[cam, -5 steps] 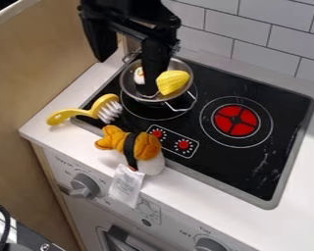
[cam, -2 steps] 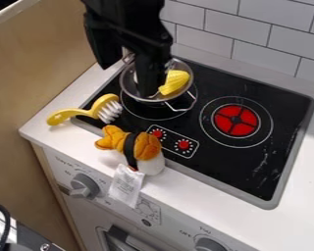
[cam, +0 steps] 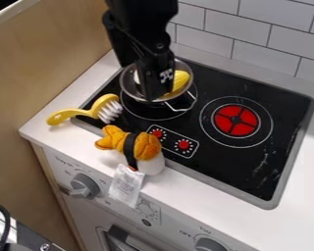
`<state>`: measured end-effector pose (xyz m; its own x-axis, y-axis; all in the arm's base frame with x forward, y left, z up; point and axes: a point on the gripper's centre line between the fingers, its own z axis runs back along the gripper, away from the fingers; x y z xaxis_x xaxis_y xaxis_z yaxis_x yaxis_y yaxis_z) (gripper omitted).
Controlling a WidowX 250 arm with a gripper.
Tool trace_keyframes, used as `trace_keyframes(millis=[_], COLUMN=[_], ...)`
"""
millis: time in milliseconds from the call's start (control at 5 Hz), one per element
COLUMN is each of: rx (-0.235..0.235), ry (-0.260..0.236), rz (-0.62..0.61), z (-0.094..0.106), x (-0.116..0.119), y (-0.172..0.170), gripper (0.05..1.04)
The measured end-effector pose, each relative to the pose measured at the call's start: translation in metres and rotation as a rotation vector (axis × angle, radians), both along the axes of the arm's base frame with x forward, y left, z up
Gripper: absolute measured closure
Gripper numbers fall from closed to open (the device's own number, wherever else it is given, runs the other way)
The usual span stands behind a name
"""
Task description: Put the yellow and white object in the silver pot on the left burner
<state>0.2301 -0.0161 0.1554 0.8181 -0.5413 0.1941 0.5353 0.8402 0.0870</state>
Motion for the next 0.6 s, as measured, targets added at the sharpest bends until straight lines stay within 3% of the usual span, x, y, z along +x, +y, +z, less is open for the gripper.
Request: trace_keyframes(millis=[600], rx=[0.112], ry=[0.041], rz=[-0.418], z=[-0.0072], x=[-0.0009], y=[0.0017], gripper=[0.083])
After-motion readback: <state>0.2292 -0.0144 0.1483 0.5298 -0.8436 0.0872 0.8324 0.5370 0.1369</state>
